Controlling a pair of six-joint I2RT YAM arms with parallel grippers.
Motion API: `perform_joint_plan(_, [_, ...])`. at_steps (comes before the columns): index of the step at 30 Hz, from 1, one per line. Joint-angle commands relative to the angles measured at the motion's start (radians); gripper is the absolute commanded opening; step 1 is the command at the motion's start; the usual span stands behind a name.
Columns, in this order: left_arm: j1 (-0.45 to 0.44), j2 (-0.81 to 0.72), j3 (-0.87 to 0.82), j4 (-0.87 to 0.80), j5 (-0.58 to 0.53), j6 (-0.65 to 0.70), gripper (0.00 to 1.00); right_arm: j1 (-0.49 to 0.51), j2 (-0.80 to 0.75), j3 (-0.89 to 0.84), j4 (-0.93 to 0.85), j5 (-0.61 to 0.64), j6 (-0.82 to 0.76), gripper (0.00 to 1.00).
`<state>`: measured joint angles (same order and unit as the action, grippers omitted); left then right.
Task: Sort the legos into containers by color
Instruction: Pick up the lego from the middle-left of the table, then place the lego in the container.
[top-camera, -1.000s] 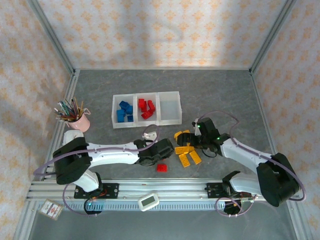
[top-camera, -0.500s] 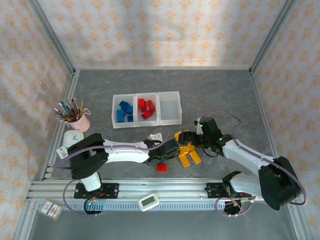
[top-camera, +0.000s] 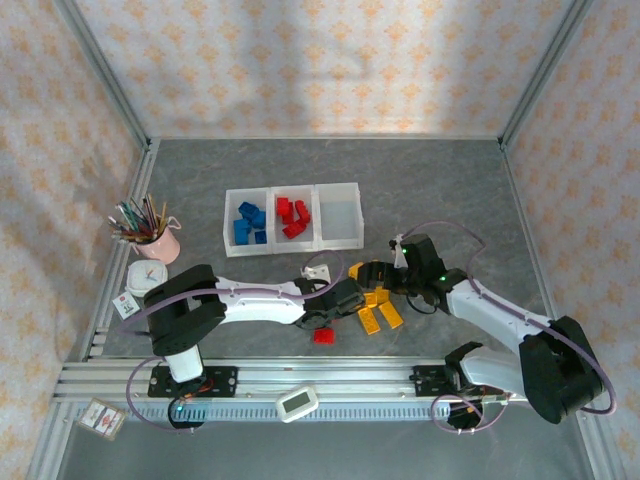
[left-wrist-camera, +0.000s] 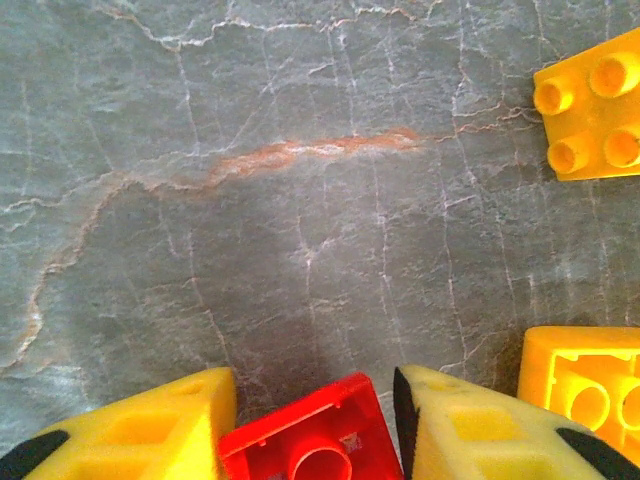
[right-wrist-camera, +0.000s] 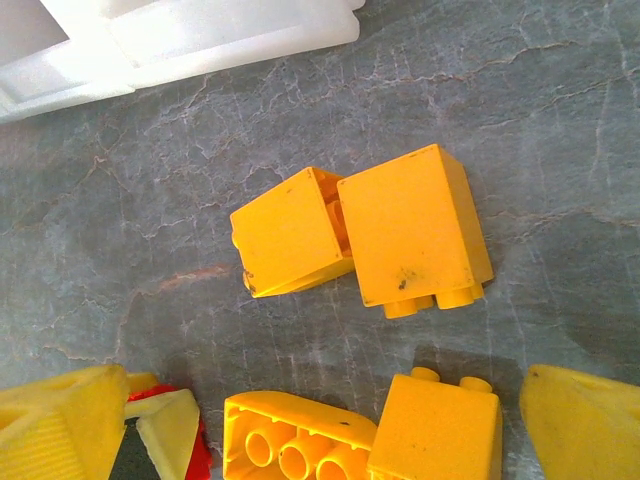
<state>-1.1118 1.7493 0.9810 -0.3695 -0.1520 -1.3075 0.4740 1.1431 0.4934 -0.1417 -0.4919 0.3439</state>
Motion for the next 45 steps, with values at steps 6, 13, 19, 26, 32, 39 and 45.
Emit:
perform_joint_plan(6, [0.010,-0.006,0.010,0.005,-0.057,0.024,0.31,-0.008,-0.021,0.014,-0.012,0.009,0.008,1.00])
perform_joint_plan(13, [0.026,-0.058,0.009,0.003,-0.081,0.044,0.28,-0.007,-0.026,0.046,-0.034,0.006,0.000,1.00])
perform_joint_plan(19, [0.113,-0.168,0.016,-0.074,-0.165,0.121,0.28,0.004,-0.024,0.092,-0.036,-0.009,-0.008,1.00])
perform_joint_plan(26, [0.368,-0.221,0.100,-0.073,-0.266,0.380,0.29,0.050,0.018,0.165,-0.004,0.014,0.000,1.00])
perform_joint_plan(32, [0.526,-0.085,0.245,0.038,-0.262,0.556,0.29,0.088,0.067,0.227,0.018,0.060,0.001,1.00])
perform_joint_plan(39, [0.583,0.100,0.413,0.027,-0.221,0.619,0.37,0.099,0.092,0.274,-0.003,0.107,-0.035,1.00])
perform_joint_plan(45, [0.593,0.094,0.433,-0.005,-0.180,0.623,0.53,0.130,0.098,0.310,-0.039,0.137,-0.082,1.00])
